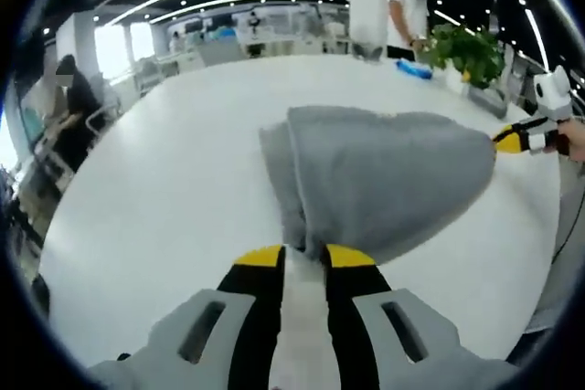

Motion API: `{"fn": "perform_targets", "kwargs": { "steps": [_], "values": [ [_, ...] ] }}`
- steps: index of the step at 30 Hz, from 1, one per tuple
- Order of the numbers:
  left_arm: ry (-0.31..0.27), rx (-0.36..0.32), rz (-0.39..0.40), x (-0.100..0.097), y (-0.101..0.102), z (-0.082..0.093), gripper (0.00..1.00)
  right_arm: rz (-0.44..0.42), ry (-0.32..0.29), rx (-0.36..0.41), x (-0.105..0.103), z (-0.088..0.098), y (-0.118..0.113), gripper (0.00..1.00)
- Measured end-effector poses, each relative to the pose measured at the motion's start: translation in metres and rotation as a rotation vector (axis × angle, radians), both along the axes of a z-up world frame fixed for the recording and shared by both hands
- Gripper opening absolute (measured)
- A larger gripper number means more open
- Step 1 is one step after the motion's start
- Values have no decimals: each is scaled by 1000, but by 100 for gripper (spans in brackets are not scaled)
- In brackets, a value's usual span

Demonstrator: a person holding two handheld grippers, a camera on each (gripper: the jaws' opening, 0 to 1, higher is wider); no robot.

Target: Open the folded towel by lifting each exposed corner and separating the folded layers until the towel lies flat within the target outline without major curled edges

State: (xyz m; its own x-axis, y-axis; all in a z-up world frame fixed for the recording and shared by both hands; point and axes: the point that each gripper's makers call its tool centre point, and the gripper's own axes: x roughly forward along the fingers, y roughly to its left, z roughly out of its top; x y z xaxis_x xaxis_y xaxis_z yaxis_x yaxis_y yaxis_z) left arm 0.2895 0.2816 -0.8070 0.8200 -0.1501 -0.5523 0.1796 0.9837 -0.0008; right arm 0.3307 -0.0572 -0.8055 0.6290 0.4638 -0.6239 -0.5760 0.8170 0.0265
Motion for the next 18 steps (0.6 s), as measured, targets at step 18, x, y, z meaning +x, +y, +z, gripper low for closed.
{"fn": "perform_targets", "kwargs": {
  "steps": [18],
  "values": [
    [-81, 34, -171, 36, -59, 26, 13, 134, -173, -98, 16, 24, 35, 0]
  ]
}}
